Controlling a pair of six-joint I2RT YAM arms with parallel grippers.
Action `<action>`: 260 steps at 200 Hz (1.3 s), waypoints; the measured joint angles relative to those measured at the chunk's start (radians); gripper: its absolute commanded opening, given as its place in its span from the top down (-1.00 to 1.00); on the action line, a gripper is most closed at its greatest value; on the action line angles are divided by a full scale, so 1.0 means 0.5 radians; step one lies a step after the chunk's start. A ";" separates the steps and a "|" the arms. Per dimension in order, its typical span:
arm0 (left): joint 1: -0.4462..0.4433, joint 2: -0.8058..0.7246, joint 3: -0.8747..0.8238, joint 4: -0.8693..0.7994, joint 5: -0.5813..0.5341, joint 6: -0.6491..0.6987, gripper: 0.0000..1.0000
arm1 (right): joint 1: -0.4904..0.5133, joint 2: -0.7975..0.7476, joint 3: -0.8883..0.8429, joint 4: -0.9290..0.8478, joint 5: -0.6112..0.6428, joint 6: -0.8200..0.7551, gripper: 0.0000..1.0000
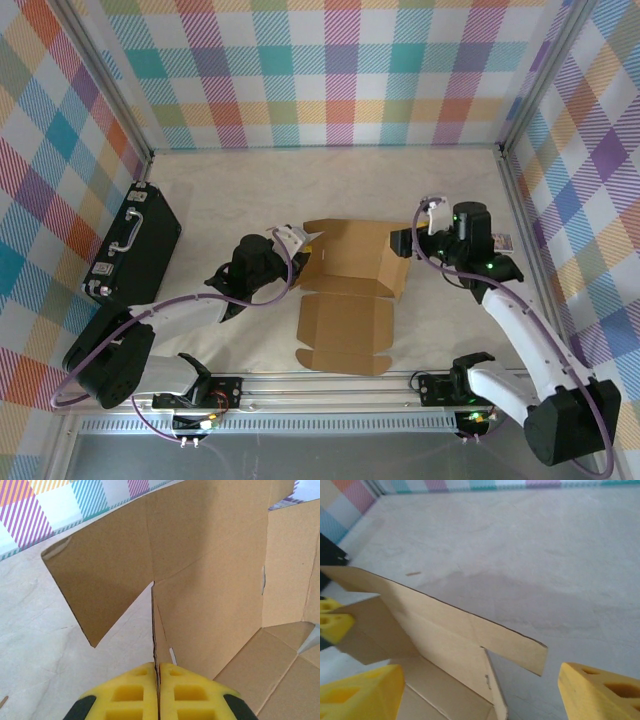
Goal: Fold the paper box
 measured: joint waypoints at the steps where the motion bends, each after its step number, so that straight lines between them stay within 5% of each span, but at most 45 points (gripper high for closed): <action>1: 0.000 0.000 0.000 0.000 -0.001 0.000 1.00 | 0.000 -0.002 0.000 -0.001 -0.004 0.001 -0.54; 63: -0.005 -0.027 0.113 -0.288 -0.311 -0.262 1.00 | 0.512 -0.069 -0.025 -0.044 -0.077 0.055 -0.48; 103: -0.006 -0.106 0.166 -0.508 -0.521 -0.453 1.00 | 0.731 0.225 -0.092 0.086 0.011 0.016 -0.47; 180: -0.006 -0.203 0.101 -0.538 -0.478 -0.356 1.00 | 0.754 0.571 0.510 -0.058 0.027 -0.681 -0.56; 260: -0.006 -0.231 0.025 -0.410 -0.316 -0.171 1.00 | 0.570 1.231 1.399 -0.884 -0.283 -1.658 -0.36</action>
